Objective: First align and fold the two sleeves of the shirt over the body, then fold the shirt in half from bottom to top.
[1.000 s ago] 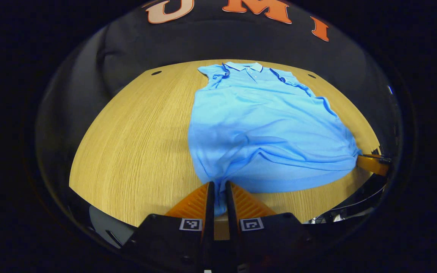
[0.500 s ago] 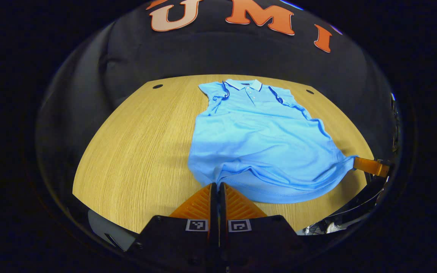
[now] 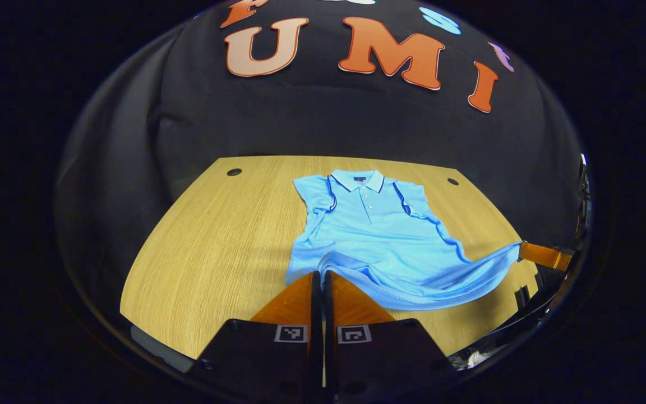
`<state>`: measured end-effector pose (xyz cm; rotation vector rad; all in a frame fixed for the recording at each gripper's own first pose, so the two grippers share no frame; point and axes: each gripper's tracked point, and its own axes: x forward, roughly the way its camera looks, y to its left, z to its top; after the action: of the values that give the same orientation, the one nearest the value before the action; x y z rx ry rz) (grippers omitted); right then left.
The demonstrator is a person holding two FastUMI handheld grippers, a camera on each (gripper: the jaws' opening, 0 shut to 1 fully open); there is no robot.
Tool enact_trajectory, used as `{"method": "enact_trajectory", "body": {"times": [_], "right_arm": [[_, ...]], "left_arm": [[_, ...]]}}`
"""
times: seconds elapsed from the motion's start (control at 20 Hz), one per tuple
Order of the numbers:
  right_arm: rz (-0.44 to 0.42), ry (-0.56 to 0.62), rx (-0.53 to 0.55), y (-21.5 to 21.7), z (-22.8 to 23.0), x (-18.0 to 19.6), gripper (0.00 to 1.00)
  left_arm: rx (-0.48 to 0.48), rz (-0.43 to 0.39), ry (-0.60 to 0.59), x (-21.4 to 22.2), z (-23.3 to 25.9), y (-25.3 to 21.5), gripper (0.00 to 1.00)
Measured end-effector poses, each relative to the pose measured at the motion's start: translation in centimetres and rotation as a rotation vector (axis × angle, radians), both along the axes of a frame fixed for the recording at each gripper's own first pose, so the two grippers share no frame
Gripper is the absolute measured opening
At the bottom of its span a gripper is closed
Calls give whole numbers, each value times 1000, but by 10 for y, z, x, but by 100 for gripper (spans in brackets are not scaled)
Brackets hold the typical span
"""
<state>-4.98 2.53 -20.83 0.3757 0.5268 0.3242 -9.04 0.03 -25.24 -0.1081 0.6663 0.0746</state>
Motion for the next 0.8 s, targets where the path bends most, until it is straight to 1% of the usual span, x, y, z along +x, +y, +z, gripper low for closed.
{"method": "enact_trajectory", "body": {"times": [0.25, 0.5, 0.55, 0.7, 0.75, 0.8], "right_arm": [[-21, -49, 5, -1, 34, 45, 1], [-49, -66, -4, 7, 54, 103, 0], [-57, -67, -10, 8, 54, 115, 1], [-84, -52, -20, 11, 54, 156, 1], [-92, -45, -23, 13, 53, 168, 1], [-97, -36, -31, 13, 49, 181, 1]], "left_arm": [[15, -23, -3, 42, 20, 8, 6], [23, -60, 8, 104, 31, 25, 6], [25, -64, 16, 118, 30, 28, 5], [21, -106, 44, 161, 23, 34, 6], [35, -120, 50, 175, 20, 37, 5], [50, -140, 61, 189, 17, 40, 6]]}}
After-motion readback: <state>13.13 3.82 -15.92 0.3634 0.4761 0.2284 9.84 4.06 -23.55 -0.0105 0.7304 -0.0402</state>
